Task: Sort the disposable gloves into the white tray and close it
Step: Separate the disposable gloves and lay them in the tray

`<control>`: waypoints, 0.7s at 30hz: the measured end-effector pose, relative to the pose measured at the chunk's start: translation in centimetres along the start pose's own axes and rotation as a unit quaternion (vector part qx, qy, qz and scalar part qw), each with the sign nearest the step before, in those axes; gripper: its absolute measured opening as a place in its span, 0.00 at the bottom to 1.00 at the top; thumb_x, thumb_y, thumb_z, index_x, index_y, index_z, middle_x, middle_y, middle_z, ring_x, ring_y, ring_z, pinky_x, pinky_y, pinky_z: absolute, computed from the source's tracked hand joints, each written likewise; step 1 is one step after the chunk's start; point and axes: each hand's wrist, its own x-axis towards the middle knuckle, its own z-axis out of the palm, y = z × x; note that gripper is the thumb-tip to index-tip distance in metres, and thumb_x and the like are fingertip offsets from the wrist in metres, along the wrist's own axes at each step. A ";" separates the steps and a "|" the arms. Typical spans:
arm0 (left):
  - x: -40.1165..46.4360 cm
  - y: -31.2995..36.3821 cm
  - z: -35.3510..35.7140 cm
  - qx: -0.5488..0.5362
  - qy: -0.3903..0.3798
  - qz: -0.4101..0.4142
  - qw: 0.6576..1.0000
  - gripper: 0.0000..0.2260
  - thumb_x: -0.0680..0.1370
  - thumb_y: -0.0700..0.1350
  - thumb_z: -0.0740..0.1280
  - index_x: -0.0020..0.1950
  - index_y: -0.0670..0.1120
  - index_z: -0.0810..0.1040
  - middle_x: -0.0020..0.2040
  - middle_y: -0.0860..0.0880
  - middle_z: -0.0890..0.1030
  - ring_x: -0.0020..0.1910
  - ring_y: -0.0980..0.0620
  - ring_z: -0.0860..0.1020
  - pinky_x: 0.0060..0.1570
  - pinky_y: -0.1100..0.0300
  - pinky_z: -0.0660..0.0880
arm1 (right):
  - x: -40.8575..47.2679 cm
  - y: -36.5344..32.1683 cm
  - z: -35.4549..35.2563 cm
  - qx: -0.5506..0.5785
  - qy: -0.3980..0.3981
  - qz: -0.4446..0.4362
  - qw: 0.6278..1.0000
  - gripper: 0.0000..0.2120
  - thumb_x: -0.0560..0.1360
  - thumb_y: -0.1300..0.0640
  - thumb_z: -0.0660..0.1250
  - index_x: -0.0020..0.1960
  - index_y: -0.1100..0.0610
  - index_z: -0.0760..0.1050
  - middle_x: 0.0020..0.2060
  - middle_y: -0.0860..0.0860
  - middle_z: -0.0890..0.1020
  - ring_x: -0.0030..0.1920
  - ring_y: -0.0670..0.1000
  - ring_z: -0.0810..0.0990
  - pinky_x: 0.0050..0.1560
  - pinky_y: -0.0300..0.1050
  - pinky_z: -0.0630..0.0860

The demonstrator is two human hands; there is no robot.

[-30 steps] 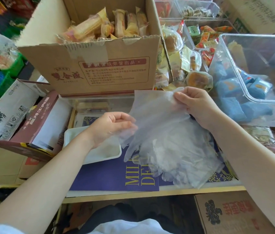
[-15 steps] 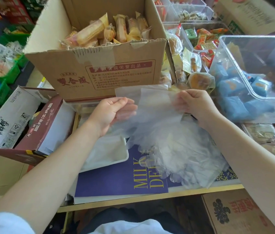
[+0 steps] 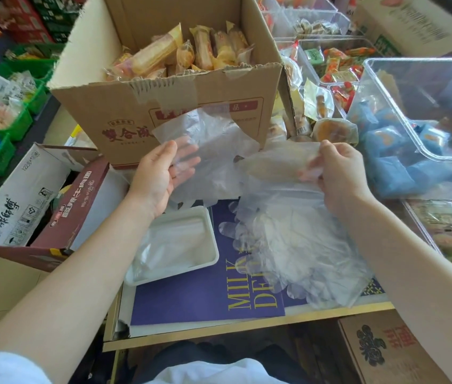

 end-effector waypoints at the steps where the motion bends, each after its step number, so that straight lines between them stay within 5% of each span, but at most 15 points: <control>1: -0.1 -0.1 0.2 0.004 -0.005 0.005 1.000 0.13 0.83 0.45 0.53 0.54 0.50 0.77 0.52 0.51 0.82 0.51 0.52 0.82 0.49 0.60 0.77 | -0.6 -0.1 0.4 0.030 -0.018 0.008 0.999 0.09 0.81 0.56 0.56 0.46 0.57 0.71 0.30 0.52 0.77 0.24 0.47 0.78 0.29 0.40 0.78; 4: -0.7 -0.5 1.2 0.037 -0.027 0.027 0.999 0.13 0.83 0.45 0.53 0.55 0.50 0.77 0.53 0.51 0.82 0.53 0.52 0.81 0.52 0.59 0.77 | -2.3 -0.2 1.8 0.067 -0.049 -0.002 0.997 0.07 0.81 0.56 0.57 0.47 0.57 0.70 0.27 0.51 0.79 0.30 0.51 0.81 0.40 0.48 0.81; 12: -1.1 -0.2 1.6 -0.007 -0.021 0.036 0.999 0.13 0.83 0.44 0.53 0.56 0.49 0.76 0.54 0.51 0.81 0.54 0.53 0.81 0.51 0.60 0.77 | -3.7 0.1 3.5 0.059 -0.079 -0.048 0.994 0.07 0.81 0.58 0.57 0.45 0.56 0.68 0.34 0.56 0.79 0.30 0.49 0.80 0.29 0.40 0.75; 17: -4.3 -2.2 4.3 0.019 -0.133 0.025 0.991 0.14 0.82 0.39 0.52 0.63 0.40 0.73 0.54 0.48 0.81 0.49 0.61 0.80 0.49 0.68 0.76 | -6.0 1.6 6.2 -0.001 -0.140 -0.107 0.984 0.08 0.79 0.60 0.60 0.41 0.53 0.68 0.39 0.58 0.79 0.39 0.50 0.81 0.37 0.43 0.79; 21: -5.0 -3.6 4.0 0.001 -0.199 0.024 0.980 0.15 0.82 0.44 0.55 0.63 0.41 0.75 0.56 0.48 0.82 0.58 0.54 0.78 0.57 0.64 0.72 | -6.9 3.4 7.1 -0.094 -0.134 -0.178 0.970 0.09 0.77 0.56 0.63 0.39 0.48 0.70 0.37 0.48 0.78 0.41 0.50 0.78 0.46 0.50 0.77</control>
